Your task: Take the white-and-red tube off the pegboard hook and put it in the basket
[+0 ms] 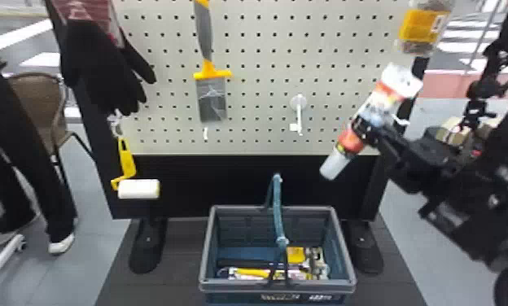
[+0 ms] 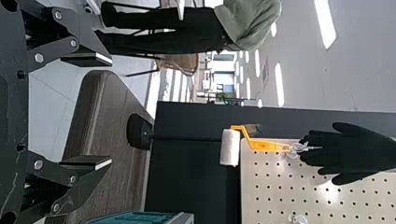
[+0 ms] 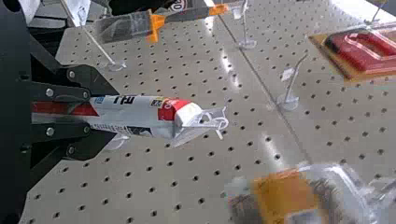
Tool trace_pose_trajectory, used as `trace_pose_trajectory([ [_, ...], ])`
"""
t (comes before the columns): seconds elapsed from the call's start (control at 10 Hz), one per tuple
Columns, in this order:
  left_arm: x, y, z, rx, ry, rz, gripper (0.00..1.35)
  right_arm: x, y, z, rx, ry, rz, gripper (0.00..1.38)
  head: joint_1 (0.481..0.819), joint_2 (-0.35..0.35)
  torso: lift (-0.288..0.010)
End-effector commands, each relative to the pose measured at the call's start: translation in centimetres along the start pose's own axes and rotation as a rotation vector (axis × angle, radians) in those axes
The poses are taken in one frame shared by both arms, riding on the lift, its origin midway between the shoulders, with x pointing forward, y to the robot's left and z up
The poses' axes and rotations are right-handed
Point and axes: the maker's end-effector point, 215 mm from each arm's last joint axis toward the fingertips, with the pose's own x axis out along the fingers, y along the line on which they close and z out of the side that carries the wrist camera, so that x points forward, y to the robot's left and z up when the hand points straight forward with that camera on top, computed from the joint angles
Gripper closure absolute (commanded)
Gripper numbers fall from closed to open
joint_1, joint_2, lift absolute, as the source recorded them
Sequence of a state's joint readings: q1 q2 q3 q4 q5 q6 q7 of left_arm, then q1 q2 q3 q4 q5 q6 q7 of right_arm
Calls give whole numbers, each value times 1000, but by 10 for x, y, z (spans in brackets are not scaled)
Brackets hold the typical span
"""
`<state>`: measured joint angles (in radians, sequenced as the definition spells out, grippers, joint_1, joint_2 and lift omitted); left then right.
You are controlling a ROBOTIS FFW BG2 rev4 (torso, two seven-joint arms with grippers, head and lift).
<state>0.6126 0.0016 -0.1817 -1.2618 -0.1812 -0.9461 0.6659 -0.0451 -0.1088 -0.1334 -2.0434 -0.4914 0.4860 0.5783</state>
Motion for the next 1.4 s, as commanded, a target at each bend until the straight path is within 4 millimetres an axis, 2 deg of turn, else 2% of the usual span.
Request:
trace_pose_trajectory([
  [0.0, 1, -2, 0, -4, 0, 0, 516, -10, -12, -27, 56, 7, -24, 1041, 549, 0, -100],
  [0.4, -1, -2, -2, -15, 11, 6, 516, -29, -30, -73, 121, 19, -77, 1041, 549, 0, -100],
  [0.6, -1, -2, -2, -16, 12, 7, 516, -33, -39, -108, 200, 23, -111, 1041, 549, 0, -100],
  [1.3, 0, -4, -5, -17, 17, 5, 516, -16, -23, -181, 316, 91, -81, 1041, 549, 0, -100],
])
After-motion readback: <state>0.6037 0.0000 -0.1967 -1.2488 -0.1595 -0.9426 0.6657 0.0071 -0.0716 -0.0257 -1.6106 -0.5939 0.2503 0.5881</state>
